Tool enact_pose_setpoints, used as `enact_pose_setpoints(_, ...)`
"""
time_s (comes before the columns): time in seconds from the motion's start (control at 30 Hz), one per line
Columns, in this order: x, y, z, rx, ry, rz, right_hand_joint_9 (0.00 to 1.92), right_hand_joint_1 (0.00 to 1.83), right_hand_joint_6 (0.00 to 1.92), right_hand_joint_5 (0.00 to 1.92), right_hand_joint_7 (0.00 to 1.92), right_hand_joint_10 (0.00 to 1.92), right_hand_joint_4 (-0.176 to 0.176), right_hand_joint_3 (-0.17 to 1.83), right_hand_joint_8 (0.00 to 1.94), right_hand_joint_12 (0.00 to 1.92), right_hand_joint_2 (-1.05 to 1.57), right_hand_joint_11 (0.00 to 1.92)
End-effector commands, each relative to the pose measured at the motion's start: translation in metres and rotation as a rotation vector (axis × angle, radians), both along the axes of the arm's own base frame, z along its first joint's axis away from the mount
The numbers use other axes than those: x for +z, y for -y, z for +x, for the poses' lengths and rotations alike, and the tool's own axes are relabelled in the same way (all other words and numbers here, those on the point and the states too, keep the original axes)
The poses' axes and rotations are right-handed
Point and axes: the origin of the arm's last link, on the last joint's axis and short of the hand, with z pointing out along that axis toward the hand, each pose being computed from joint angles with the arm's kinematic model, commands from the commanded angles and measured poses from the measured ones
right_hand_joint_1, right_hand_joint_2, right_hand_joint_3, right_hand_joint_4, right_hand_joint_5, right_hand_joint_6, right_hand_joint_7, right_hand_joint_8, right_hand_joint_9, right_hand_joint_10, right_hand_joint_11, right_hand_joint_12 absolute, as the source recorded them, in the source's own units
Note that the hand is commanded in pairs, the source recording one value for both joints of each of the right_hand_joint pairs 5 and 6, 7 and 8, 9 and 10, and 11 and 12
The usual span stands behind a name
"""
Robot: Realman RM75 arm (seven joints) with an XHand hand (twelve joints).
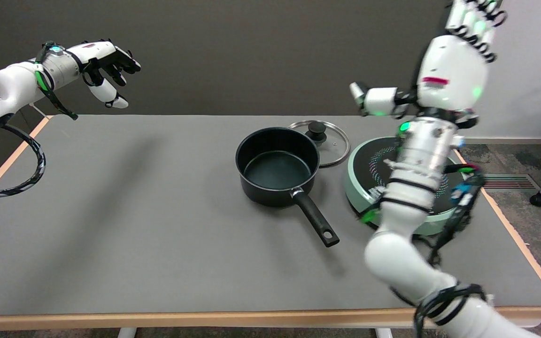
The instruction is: Place the pot onto the table.
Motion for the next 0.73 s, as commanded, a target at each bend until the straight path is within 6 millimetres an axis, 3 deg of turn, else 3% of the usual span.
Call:
enact_pose_setpoints(0.03,0.127,-0.021,0.012,0.007,0.056,0.096,0.05,1.14,0.05,0.05,0.05,0.05,-0.176,0.74,0.05,0.05,-0.02,0.05)
enact_pose_setpoints(0.73,0.142,-0.037,0.005,-0.004,0.13,0.212,0.05,1.14,0.05,0.05,0.05,0.05,-0.176,0.75,0.05,0.05,-0.01,0.05)
